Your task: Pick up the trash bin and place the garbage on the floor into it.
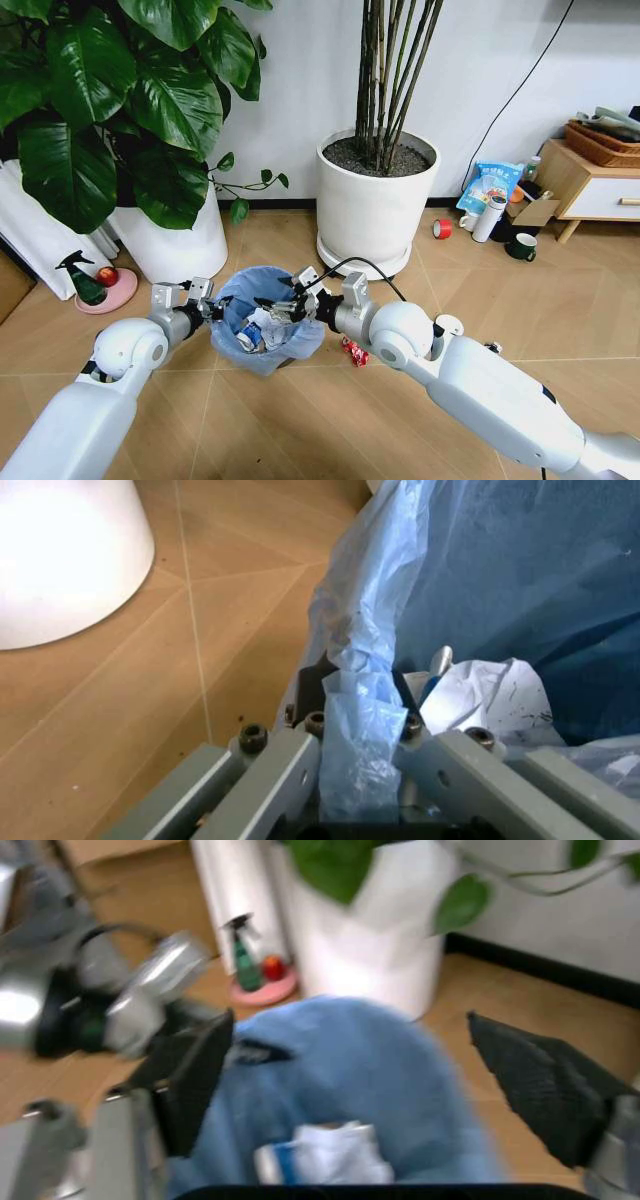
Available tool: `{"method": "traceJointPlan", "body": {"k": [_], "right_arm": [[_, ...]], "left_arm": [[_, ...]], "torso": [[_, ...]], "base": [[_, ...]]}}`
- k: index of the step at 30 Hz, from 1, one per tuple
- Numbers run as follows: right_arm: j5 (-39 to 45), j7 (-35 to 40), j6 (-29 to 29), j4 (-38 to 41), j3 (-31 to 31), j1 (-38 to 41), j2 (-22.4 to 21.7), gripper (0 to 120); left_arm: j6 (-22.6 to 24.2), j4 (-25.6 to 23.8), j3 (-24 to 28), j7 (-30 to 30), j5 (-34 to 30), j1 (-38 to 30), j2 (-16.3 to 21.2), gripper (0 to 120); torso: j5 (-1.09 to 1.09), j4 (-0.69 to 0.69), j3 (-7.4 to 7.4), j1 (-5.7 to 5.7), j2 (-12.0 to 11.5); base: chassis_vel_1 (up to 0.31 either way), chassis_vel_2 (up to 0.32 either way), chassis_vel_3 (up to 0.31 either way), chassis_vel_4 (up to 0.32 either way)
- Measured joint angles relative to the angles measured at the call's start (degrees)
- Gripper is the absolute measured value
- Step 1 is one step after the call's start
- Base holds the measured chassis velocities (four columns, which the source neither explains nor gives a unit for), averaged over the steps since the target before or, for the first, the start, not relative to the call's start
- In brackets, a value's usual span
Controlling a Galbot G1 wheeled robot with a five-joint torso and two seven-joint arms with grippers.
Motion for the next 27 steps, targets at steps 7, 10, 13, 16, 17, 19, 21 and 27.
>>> {"method": "traceJointPlan", "body": {"k": [7,10,13,16,17,19,21,27], "right_arm": [[-0.98,0.32,-0.99,-2.5,8.61,-3.42,-2.0,100],[-4.15,-1.87,-0.52,-5.74,13.41,-7.63,-3.7,100],[-5.78,-3.05,-0.27,-8.45,15.86,-10.76,-4.09,100],[-7.11,-3.75,-0.57,-12.66,17.67,-14.39,-3.46,100],[-7.85,-3.99,-0.59,-13.85,17.94,-15.13,-3.11,100],[-9.55,-4.78,-0.49,-16.26,18.23,-16.27,-2.4,100],[-12.93,-6.32,0.59,-20.97,18.35,-17.53,-0.82,100],[-17.89,-9.74,2.43,-30.81,18.18,-17.98,5.96,100]], "left_arm": [[0.0,0.0,-1.78,0.16,-0.2,1.03,0.51,0],[0.0,0.19,-2.54,0.55,-0.34,1.32,0.95,0],[0.0,0.27,-2.72,0.74,-0.39,1.4,1.04,0],[0.0,0.26,-2.75,0.82,-0.4,1.49,0.99,0],[0.0,0.18,-2.78,0.82,-0.4,1.56,0.98,0],[0.0,-0.02,-2.8,0.86,-0.4,1.71,0.98,0],[0.0,-0.46,-2.87,0.93,-0.4,2.04,1.09,0],[0.0,-1.27,-2.97,1.14,-0.34,2.69,1.56,0]], "torso": [[0.0,0.0,0.0,0.0,0.0],[0.01,-0.02,0.0,0.0,0.01],[0.01,-0.03,0.0,0.0,0.01],[0.01,-0.02,0.0,0.0,0.01],[0.01,-0.02,0.0,0.0,0.01],[0.01,-0.01,0.0,0.0,0.01],[0.0,-0.01,-0.01,0.0,0.01],[-0.01,-0.01,0.0,0.0,0.01]], "base": [[0.0,0.0,0.0,0.0],[0.0,0.0,0.0,0.0],[0.0,0.0,0.0,0.0],[0.0,0.0,0.0,0.0],[0.0,0.0,0.0,0.0],[0.0,0.0,0.0,0.0],[0.0,0.0,0.0,0.0],[0.0,0.0,0.0,0.0]]}}
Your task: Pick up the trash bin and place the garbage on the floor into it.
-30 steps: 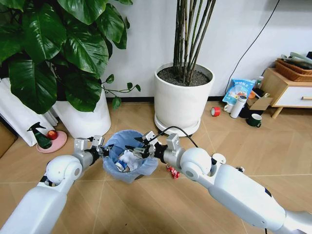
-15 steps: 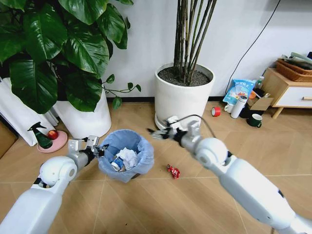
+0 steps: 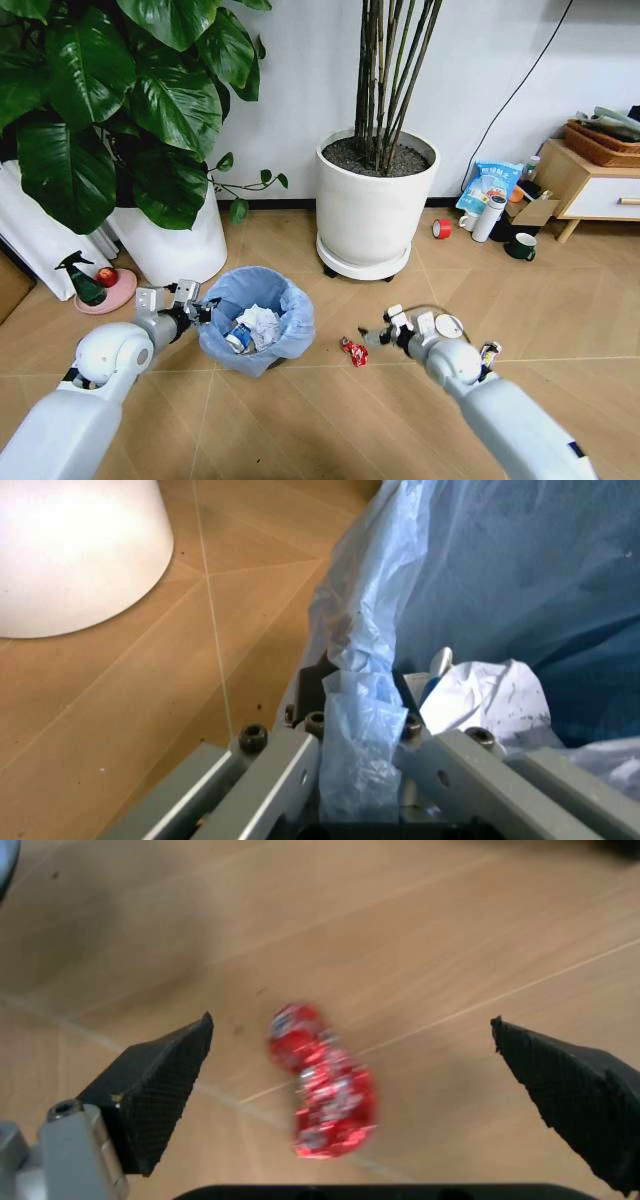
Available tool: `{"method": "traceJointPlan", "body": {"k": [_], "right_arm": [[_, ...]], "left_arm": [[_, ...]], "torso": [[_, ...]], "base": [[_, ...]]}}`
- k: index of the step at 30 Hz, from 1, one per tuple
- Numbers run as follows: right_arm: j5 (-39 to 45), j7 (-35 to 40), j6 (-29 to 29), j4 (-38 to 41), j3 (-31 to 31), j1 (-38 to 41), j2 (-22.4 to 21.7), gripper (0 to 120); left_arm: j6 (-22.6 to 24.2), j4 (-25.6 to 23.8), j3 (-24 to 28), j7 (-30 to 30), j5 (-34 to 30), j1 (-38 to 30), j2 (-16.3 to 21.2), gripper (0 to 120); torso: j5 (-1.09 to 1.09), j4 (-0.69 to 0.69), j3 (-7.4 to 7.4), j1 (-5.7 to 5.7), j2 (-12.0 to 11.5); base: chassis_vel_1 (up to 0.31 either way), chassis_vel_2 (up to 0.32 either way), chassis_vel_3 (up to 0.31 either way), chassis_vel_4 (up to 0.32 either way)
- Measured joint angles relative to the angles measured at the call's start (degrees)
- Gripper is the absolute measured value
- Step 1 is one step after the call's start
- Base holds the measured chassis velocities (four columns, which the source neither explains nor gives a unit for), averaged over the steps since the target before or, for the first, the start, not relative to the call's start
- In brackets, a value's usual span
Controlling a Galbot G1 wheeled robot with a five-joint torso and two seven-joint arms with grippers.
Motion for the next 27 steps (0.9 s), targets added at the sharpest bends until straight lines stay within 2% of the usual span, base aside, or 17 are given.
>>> {"method": "traceJointPlan", "body": {"k": [1,5,16,27], "right_arm": [[0.0,0.0,0.0,0.0,0.0,0.0,0.0,100],[-2.75,-1.12,1.26,-6.77,-0.25,1.55,4.99,100],[-8.47,-2.61,3.32,-16.24,0.69,2.77,8.26,100],[-11.61,-3.13,5.84,-20.94,1.51,4.0,10.42,100]], "left_arm": [[0.0,0.0,0.0,0.0,0.0,0.0,0.0,0],[0.0,-0.68,0.0,0.02,0.03,0.38,0.33,0],[0.0,-1.35,0.16,0.07,0.2,1.15,0.47,0],[0.0,-1.83,0.31,-0.25,0.22,1.18,0.48,0]], "torso": [[0.0,0.0,0.0,0.0,0.0],[0.0,0.02,0.0,0.0,0.0],[0.01,0.0,0.0,0.0,0.0],[0.01,0.0,0.0,0.0,0.0]], "base": [[0.0,0.0,0.0,0.0],[0.0,0.0,0.0,0.0],[0.0,0.0,0.0,0.0],[0.0,0.0,0.0,0.0]]}}
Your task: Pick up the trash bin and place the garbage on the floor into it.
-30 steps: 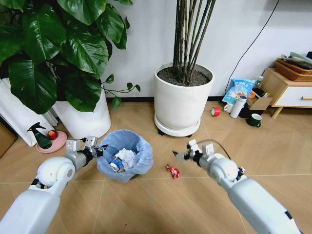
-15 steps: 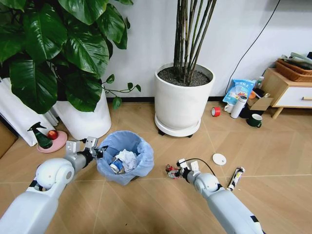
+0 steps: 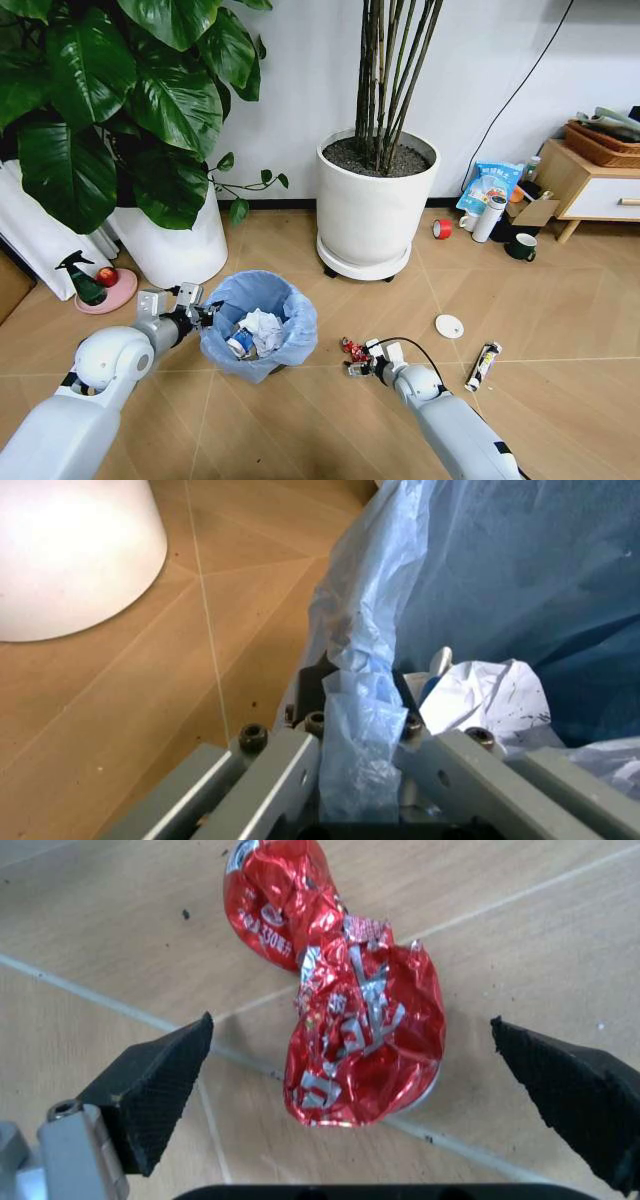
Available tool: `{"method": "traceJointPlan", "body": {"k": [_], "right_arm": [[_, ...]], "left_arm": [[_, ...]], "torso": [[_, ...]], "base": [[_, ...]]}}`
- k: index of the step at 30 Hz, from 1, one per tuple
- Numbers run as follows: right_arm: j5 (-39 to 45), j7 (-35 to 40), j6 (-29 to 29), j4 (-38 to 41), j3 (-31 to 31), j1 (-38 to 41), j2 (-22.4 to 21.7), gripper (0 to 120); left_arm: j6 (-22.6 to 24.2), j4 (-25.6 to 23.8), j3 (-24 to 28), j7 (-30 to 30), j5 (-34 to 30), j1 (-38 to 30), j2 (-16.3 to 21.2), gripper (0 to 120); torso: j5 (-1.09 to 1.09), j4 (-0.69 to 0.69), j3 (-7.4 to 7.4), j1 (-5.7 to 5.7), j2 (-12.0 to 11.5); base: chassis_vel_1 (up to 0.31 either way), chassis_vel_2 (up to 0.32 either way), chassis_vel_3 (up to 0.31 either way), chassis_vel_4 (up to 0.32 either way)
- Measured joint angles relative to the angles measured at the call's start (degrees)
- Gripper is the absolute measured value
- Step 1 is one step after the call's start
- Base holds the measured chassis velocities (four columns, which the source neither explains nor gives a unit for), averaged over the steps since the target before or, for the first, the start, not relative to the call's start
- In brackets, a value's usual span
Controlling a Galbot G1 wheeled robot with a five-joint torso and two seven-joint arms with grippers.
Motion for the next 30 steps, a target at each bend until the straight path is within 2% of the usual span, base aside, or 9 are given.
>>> {"method": "traceJointPlan", "body": {"k": [18,26,28,29,30], "right_arm": [[-3.31,-1.45,2.81,-5.36,1.72,2.33,3.12,99],[-3.47,-1.81,4.02,-6.97,1.52,3.32,3.42,81],[-3.6,-1.84,4.23,-7.36,1.59,3.6,3.71,69],[-3.6,-1.84,4.23,-7.36,1.59,3.6,3.71,69],[-3.71,-1.84,4.37,-7.51,1.64,3.67,3.81,64]], "left_arm": [[0.0,-0.24,0.58,-0.02,0.06,-0.15,0.22,0],[0.0,-0.29,0.58,0.04,0.07,-0.33,0.23,0],[0.0,-0.29,0.56,0.08,0.04,-0.34,0.38,0],[0.0,-0.29,0.56,0.08,0.04,-0.34,0.38,0],[0.0,-0.29,0.55,0.09,0.04,-0.36,0.39,0]], "torso": [[0.0,0.0,0.0,0.0,-0.01],[-0.01,-0.01,0.0,0.0,-0.01],[-0.01,-0.01,0.0,0.0,-0.01],[-0.01,-0.01,0.0,0.0,-0.01],[-0.01,-0.01,0.0,0.0,-0.01]], "base": [[0.0,0.0,0.0,0.0],[0.0,0.0,0.0,0.0],[0.0,0.0,0.0,0.0],[0.0,0.0,0.0,0.0],[0.0,0.0,0.0,0.0]]}}
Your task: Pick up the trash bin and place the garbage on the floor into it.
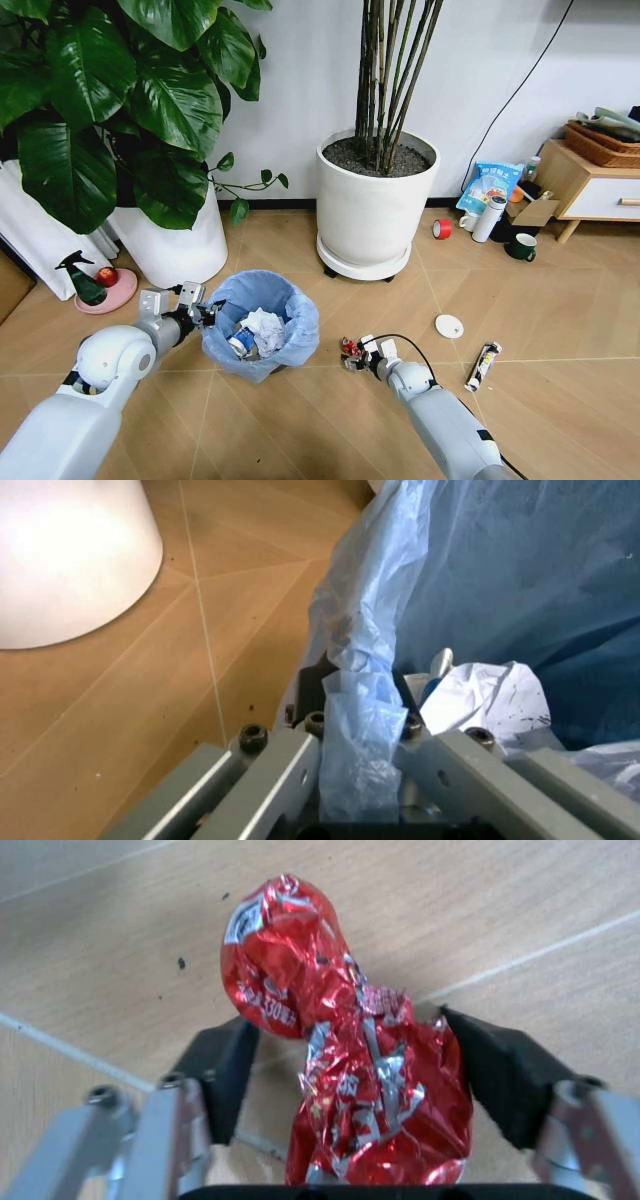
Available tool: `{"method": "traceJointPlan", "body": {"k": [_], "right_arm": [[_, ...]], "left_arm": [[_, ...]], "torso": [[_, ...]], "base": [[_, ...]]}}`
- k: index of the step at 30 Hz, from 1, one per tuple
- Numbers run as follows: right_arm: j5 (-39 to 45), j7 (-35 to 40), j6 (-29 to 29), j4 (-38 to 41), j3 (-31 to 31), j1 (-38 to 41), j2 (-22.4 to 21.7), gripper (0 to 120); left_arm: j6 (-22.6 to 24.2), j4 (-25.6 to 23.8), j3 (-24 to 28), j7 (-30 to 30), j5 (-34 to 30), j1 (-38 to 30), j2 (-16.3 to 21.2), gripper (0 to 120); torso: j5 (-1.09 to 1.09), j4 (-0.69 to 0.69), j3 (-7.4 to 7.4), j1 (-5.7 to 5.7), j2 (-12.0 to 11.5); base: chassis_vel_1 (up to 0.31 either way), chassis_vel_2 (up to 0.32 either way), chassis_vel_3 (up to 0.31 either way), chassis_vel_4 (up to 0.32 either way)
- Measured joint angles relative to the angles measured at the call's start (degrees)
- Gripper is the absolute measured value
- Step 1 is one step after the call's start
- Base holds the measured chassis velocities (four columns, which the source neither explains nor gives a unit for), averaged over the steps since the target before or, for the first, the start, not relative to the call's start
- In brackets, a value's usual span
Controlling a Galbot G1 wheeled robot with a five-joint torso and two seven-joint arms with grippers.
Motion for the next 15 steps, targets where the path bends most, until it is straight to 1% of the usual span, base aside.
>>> {"method": "traceJointPlan", "body": {"k": [2,3,7,9,13,15], "right_arm": [[-0.32,-0.05,0.26,-0.29,0.22,0.03,0.12,52],[-0.32,-0.05,0.26,-0.29,0.22,0.03,0.12,52],[-0.76,-0.39,0.73,-0.54,0.64,-0.06,0.25,38],[-0.78,-0.43,0.77,-0.52,0.69,-0.1,0.24,36],[-0.97,-0.48,1.05,0.0,0.86,-0.5,0.09,28],[-1.16,-0.48,1.28,0.09,0.93,-0.6,0.09,27]], "left_arm": [[0.0,0.03,0.0,0.09,-0.01,-0.04,0.0,0],[0.0,0.03,0.0,0.09,-0.01,-0.04,0.0,0],[0.0,0.03,0.12,0.23,-0.01,-0.06,-0.06,0],[0.0,0.03,0.13,0.25,-0.01,-0.07,-0.06,0],[0.0,0.03,0.17,0.35,0.01,-0.1,-0.07,0],[0.0,0.03,0.18,0.35,0.02,-0.1,-0.09,0]], "torso": [[-0.01,-0.01,0.0,0.0,0.0],[-0.01,-0.01,0.0,0.0,0.0],[0.0,0.0,0.0,0.0,0.0],[0.0,0.0,0.0,0.0,0.0],[0.0,0.0,-0.01,0.0,0.01],[0.01,0.01,0.0,0.0,0.0]], "base": [[0.0,0.0,0.0,0.0],[0.0,0.0,0.0,0.0],[0.0,0.0,0.0,0.0],[0.0,0.0,0.0,0.0],[0.0,0.0,0.0,0.0],[0.0,0.0,0.0,0.0]]}}
